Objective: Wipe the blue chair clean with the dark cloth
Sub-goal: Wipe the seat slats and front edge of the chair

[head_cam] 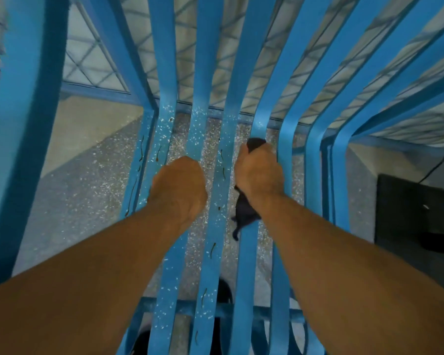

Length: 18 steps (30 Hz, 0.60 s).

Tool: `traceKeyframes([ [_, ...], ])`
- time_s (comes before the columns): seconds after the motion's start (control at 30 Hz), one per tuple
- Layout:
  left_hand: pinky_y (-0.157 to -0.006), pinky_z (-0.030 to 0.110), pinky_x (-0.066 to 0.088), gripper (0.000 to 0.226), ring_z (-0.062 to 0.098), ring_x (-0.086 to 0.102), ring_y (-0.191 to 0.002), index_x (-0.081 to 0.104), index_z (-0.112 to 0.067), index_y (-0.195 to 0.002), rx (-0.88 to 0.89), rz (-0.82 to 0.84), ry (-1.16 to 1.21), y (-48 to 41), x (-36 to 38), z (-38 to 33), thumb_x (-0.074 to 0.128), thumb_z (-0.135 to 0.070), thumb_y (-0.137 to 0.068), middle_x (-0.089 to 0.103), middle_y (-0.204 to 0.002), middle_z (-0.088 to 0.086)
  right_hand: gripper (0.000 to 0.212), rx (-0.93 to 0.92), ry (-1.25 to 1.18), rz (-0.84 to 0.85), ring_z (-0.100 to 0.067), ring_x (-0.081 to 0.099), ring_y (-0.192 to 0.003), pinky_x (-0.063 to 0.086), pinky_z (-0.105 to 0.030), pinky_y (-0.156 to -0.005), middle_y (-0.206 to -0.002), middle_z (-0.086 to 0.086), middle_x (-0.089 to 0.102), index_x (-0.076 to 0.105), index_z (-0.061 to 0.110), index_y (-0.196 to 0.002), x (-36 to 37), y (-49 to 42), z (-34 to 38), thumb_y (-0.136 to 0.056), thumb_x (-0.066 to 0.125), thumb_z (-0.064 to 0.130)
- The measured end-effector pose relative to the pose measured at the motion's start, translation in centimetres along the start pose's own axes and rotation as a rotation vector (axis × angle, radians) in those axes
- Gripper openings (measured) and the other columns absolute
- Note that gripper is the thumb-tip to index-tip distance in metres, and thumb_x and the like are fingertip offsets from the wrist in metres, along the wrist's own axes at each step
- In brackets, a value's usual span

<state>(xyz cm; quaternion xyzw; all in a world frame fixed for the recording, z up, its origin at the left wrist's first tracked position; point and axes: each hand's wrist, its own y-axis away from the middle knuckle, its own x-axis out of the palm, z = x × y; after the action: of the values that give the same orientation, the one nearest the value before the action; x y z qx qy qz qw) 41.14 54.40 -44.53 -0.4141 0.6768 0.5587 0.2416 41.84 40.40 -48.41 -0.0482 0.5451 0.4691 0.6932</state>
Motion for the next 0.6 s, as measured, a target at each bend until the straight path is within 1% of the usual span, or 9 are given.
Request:
traceKeyframes([
  [0.07,-0.052,0.025,0.036,0.017,0.012,0.039,-0.055,0.048,-0.011,-0.091,0.002,-0.011,-0.008,0.0,0.3,0.0,0.065,-0.014,-0.089,0.039,-0.065,-0.002,0.053,0.040,-0.068,-0.013,-0.021,0.053,-0.070,0.039,-0.029,-0.060,-0.084,0.001,0.054,0.052,0.011,-0.116,-0.5,-2.0,1.1,-0.098,0.034,0.057],
  [0.17,-0.049,0.023,0.034,0.017,0.010,0.037,-0.053,0.049,-0.010,-0.093,-0.015,0.005,-0.003,-0.2,0.3,0.0,0.065,-0.012,-0.088,0.039,-0.065,-0.002,0.058,0.055,-0.070,-0.071,-0.030,0.059,-0.089,0.046,-0.035,-0.071,-0.100,-0.005,0.058,0.051,0.009,-0.119,0.0,-2.7,1.3,-0.098,0.030,0.058],
  [0.27,-0.054,0.025,0.037,0.017,0.013,0.043,-0.060,0.052,-0.008,-0.102,-0.022,0.010,-0.004,-0.1,0.1,-0.2,0.063,-0.015,-0.091,0.043,-0.070,-0.001,0.060,-0.175,0.115,-0.107,-0.036,0.061,-0.102,0.056,-0.048,-0.079,-0.126,-0.016,0.055,0.031,0.006,-0.142,0.8,-0.2,-0.3,-0.100,0.032,0.049],
  [0.33,-0.060,0.027,0.040,0.022,0.020,0.053,-0.071,0.052,-0.005,-0.109,-0.009,0.019,-0.032,-0.1,0.1,-0.3,0.062,-0.016,-0.092,0.053,-0.081,0.004,0.066,-0.297,0.286,-0.096,-0.038,0.054,-0.117,0.055,-0.048,-0.088,-0.146,-0.020,0.038,0.011,0.005,-0.152,1.2,1.5,-1.7,-0.102,0.034,0.042],
  [0.37,-0.060,0.028,0.042,0.023,0.022,0.057,-0.074,0.052,-0.005,-0.110,-0.008,0.023,-0.035,0.0,0.0,-0.2,0.061,-0.016,-0.093,0.057,-0.086,0.006,0.068,-0.301,0.306,-0.084,-0.038,0.054,-0.118,0.054,-0.047,-0.089,-0.149,-0.020,0.035,0.007,0.005,-0.152,1.2,1.9,-2.1,-0.102,0.034,0.041],
  [0.43,-0.057,0.027,0.041,0.021,0.018,0.054,-0.068,0.050,-0.006,-0.107,-0.016,0.018,-0.008,0.1,-0.1,-0.2,0.062,-0.015,-0.092,0.054,-0.078,0.003,0.068,-0.240,0.240,-0.081,-0.036,0.061,-0.104,0.058,-0.047,-0.080,-0.139,-0.019,0.046,0.010,0.008,-0.152,1.2,1.3,-1.7,-0.101,0.038,0.044],
  [0.47,-0.055,0.025,0.040,0.021,0.014,0.048,-0.062,0.049,-0.007,-0.105,-0.023,0.018,0.002,0.2,-0.1,-0.1,0.062,-0.015,-0.092,0.049,-0.072,0.001,0.064,-0.180,0.169,-0.087,-0.034,0.064,-0.094,0.059,-0.047,-0.074,-0.127,-0.018,0.055,0.019,0.010,-0.148,1.1,0.4,-1.1,-0.099,0.039,0.047],
  [0.53,-0.053,0.023,0.038,0.020,0.010,0.042,-0.056,0.049,-0.007,-0.104,-0.014,0.017,-0.011,0.3,-0.1,-0.1,0.063,-0.015,-0.091,0.043,-0.068,-0.001,0.054,-0.058,0.023,-0.063,-0.027,0.064,-0.079,0.057,-0.041,-0.067,-0.103,-0.010,0.063,0.037,0.007,-0.127,0.5,-2.1,0.7,-0.098,0.039,0.053],
  [0.6,-0.055,0.025,0.039,0.018,0.012,0.045,-0.060,0.049,-0.007,-0.103,0.002,0.010,-0.010,0.1,0.0,-0.1,0.061,-0.014,-0.092,0.044,-0.069,0.000,0.045,-0.037,-0.070,-0.087,-0.021,0.056,-0.069,0.048,-0.031,-0.060,-0.088,0.000,0.057,0.037,0.011,-0.107,-0.3,-4.0,2.2,-0.098,0.038,0.055],
])
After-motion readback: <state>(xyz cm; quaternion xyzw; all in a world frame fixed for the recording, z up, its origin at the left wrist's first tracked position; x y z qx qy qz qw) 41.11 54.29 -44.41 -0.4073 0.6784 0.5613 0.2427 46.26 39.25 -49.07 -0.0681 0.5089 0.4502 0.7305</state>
